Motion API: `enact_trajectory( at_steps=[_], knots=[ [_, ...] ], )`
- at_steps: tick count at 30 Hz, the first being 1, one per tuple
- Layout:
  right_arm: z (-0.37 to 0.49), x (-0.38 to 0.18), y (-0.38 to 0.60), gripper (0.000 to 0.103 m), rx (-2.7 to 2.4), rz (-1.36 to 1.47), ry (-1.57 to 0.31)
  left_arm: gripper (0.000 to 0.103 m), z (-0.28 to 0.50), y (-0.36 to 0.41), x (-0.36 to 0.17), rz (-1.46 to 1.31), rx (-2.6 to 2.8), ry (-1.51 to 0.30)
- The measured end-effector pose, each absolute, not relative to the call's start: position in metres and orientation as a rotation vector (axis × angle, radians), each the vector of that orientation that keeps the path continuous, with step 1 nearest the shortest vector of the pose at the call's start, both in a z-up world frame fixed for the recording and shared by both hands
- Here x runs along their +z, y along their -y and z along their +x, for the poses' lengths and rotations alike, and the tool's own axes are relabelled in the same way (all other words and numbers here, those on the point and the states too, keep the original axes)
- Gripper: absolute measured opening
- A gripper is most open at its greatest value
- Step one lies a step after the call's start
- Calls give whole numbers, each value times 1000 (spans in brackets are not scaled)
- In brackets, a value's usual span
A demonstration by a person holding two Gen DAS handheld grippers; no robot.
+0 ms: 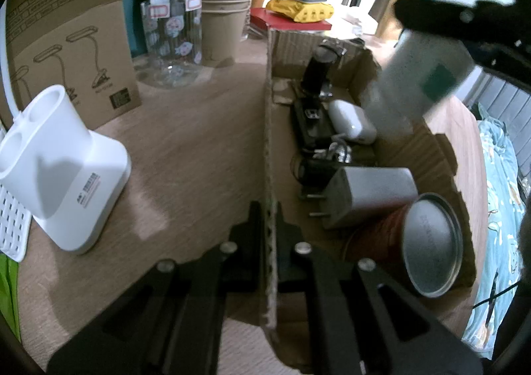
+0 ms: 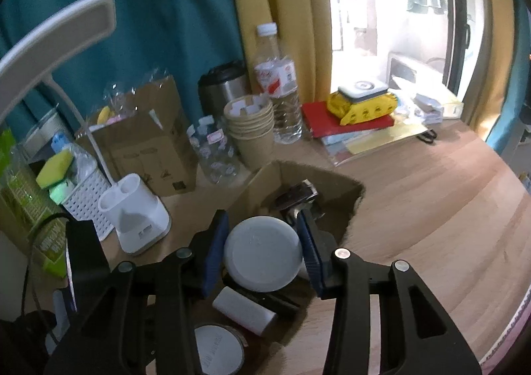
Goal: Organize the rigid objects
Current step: 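Lower the pill bottle into the box and open the right gripper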
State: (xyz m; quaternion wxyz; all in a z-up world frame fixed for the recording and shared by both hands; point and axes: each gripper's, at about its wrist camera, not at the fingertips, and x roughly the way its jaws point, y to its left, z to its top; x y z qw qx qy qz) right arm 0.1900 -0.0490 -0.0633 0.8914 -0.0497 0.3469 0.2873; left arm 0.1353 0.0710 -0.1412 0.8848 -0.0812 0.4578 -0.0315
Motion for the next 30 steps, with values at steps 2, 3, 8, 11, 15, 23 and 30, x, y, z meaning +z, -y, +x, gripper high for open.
enact_trajectory(
  at_steps=[2,3,8,11,15,23,30],
  knots=[
    [193,-73,43,44,599,-113,-743,5,135,-71,-141,-169,-66,-952],
    [193,-76,41,44,598,-114,-737,4,135,-71,-141,-168,-67,-953],
    [199,-82,34,44,598,-125,-753,4,137,-72,-141,-170,-66,-953],
    [205,-89,29,44,598,-135,-771,4,138,-72,-141,-170,-66,-954],
    [216,-97,23,44,606,-132,-799,4,137,-71,-141,-170,-66,-953],
    [239,-109,8,45,607,-160,-848,5,138,-70,-142,-170,-67,-954],
    [247,-114,8,46,625,-153,-900,5,138,-70,-143,-172,-68,-954]
  ],
)
